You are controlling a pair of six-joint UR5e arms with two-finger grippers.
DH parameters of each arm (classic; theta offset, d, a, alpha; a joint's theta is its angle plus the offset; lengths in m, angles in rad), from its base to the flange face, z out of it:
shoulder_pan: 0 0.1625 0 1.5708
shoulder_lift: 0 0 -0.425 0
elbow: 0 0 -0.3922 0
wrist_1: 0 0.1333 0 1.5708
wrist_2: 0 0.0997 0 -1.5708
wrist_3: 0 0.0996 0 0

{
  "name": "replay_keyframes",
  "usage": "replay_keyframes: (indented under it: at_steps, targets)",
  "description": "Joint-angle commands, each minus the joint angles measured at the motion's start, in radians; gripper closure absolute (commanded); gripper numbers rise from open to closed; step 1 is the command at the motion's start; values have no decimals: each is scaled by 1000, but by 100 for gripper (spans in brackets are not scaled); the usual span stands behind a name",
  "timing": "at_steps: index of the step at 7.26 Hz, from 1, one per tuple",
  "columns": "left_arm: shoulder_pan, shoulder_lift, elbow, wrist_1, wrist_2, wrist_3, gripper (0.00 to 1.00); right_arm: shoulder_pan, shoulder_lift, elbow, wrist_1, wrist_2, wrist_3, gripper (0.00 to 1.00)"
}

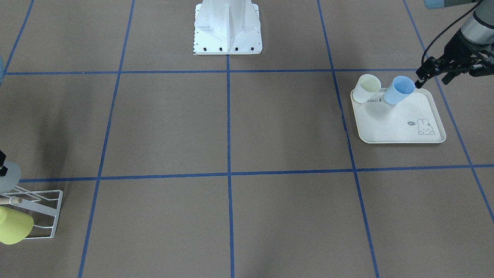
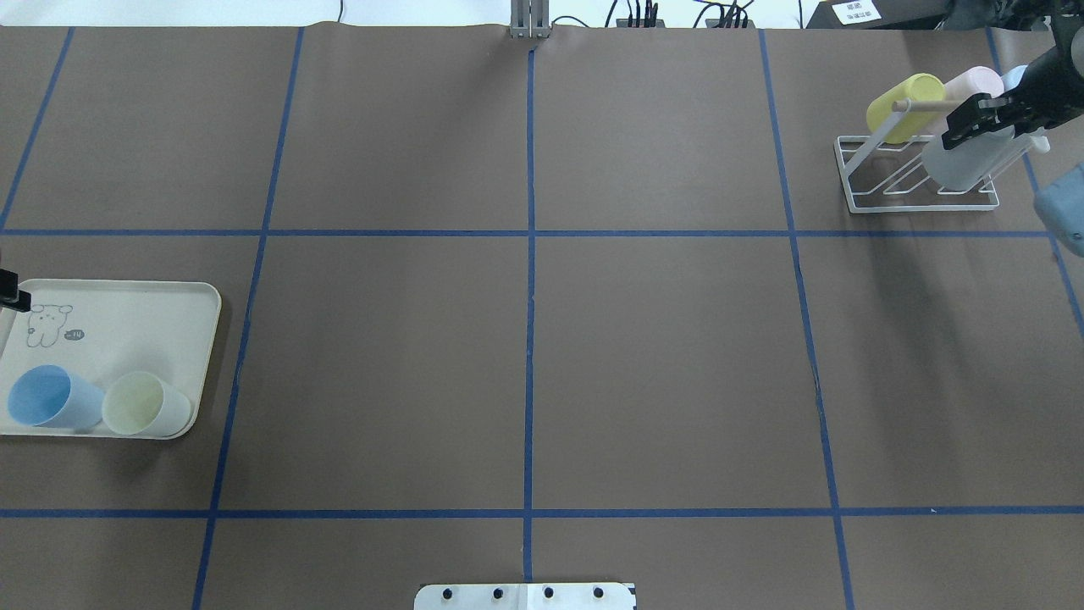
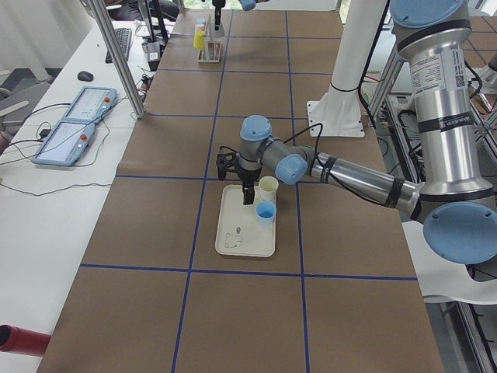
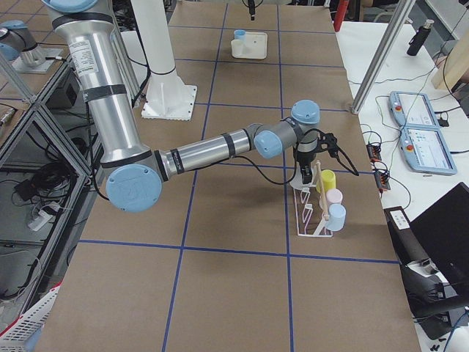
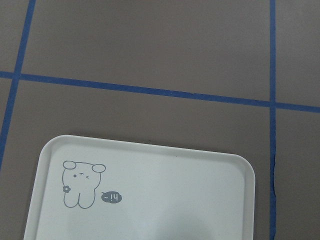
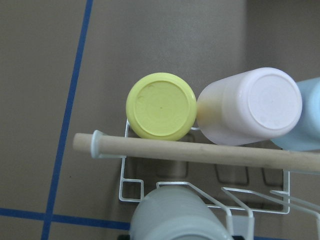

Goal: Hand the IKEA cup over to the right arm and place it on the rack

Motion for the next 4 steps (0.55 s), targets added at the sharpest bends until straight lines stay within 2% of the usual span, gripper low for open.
replay_keyframes:
  at_steps: [1,2,4]
  targets:
    - [30,4,29,37,-3,-2,0,-8,3,-4,1,0,6,39]
    - [56,4,48,37,-11,-2,0,-16,4,-4,2,0,11,30]
    - [88,16,62,37,-14,-3,0,-17,15,-1,1,3,14,2]
